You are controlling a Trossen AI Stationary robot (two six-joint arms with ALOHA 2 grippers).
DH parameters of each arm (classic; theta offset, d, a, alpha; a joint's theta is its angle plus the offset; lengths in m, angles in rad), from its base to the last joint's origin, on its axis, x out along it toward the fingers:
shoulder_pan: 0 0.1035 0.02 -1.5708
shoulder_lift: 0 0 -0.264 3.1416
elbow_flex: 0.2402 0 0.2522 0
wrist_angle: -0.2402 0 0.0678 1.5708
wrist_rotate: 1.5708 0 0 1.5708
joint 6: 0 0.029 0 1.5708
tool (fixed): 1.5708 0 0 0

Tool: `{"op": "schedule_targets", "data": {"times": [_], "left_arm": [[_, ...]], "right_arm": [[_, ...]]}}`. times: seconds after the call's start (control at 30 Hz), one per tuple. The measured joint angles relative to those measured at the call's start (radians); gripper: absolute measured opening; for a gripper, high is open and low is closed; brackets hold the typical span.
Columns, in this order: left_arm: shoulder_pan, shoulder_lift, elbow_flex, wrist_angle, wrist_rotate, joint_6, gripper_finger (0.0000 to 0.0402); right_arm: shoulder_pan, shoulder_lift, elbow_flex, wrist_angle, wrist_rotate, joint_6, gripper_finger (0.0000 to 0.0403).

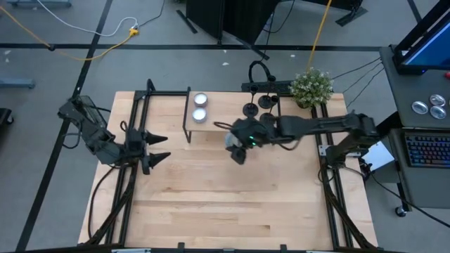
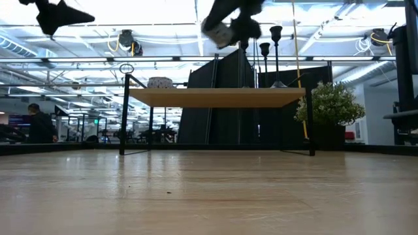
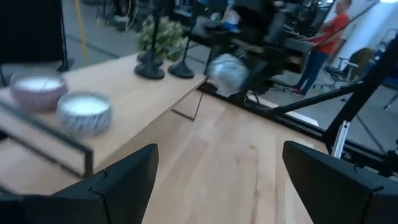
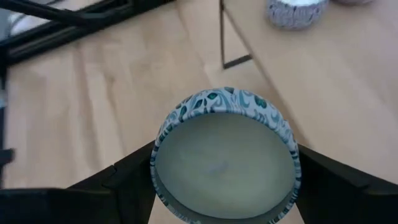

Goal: Pick & Place candle stick holders
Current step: Put the green scented candle on the shelf

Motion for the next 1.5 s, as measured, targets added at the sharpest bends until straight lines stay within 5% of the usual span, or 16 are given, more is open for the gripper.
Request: {"op": "schedule_targets", "data": {"times": [0.4, 0.93, 1.5], "left_arm": [[0.129, 0.114, 0.0, 0.049, 0.147, 0.019, 0.0351], [0.287, 0.13, 0.0, 0.059, 0.289, 0.016, 0.0351], [0.323, 0.13, 0.0, 0.054, 0.369, 0.031, 0.0351]], "right_arm": [[-0.112, 0.258, 0.312, -0.086, 0.122, -0.205, 0.0291], [-0.201, 0.346, 0.32, -0.096, 0.128, -0.281, 0.0292], [-0.221, 0.351, 0.319, -0.091, 0.129, -0.342, 0.0318]]}}
